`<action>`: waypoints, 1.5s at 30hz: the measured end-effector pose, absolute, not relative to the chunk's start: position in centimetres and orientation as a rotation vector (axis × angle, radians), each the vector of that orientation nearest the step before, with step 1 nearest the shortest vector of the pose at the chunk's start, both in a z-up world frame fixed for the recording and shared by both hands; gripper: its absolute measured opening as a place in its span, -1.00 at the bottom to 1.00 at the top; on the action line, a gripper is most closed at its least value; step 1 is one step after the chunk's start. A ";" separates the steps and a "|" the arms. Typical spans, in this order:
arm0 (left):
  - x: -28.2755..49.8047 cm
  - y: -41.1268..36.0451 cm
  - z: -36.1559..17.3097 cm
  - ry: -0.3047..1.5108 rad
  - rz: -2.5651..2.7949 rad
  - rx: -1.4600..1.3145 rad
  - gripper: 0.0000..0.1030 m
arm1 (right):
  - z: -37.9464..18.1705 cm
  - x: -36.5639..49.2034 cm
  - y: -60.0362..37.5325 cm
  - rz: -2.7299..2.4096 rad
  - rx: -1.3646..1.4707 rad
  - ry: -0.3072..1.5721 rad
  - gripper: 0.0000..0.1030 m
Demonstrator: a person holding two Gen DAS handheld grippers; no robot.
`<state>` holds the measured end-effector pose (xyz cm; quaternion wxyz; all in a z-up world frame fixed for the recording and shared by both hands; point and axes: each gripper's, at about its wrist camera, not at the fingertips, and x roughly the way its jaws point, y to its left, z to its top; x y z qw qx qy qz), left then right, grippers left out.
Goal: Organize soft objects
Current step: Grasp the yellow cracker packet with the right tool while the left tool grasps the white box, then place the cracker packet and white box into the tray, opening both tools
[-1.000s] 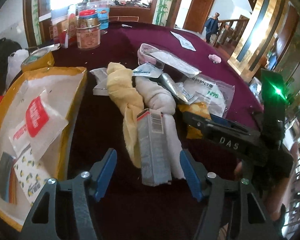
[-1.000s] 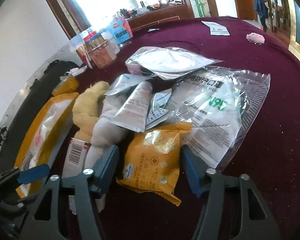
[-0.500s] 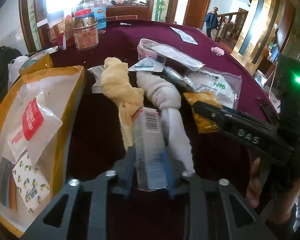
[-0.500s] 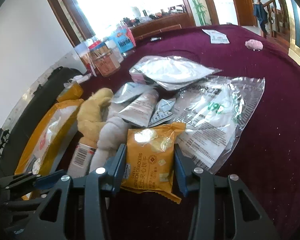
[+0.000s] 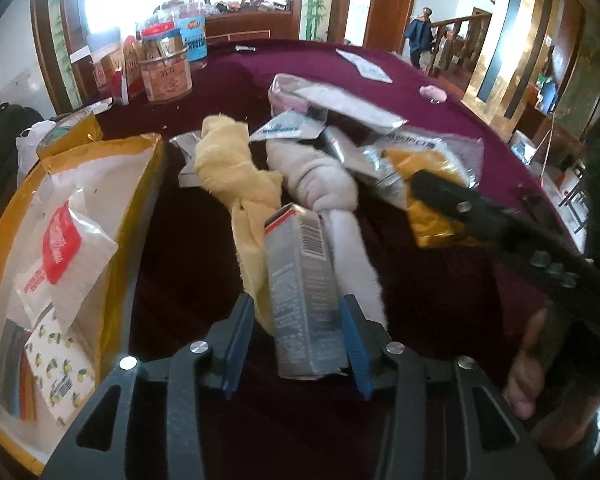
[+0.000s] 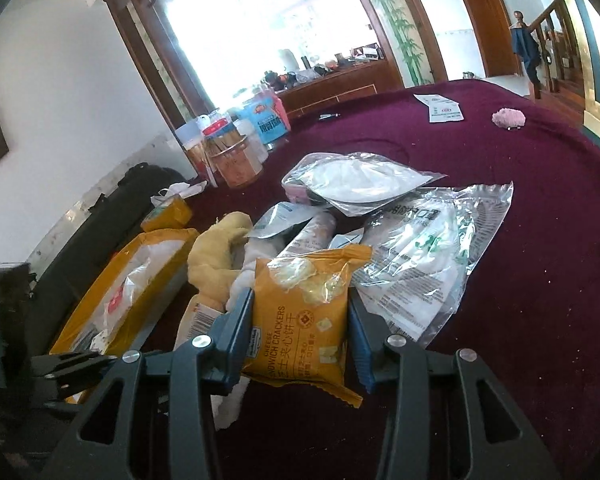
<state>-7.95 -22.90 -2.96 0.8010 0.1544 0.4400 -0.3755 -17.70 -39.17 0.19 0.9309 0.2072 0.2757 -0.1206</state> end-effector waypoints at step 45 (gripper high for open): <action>7.7 -5.3 -0.6 1.064 -0.537 -0.126 -0.41 | 0.3 4.1 -26.1 0.035 0.162 0.788 -0.16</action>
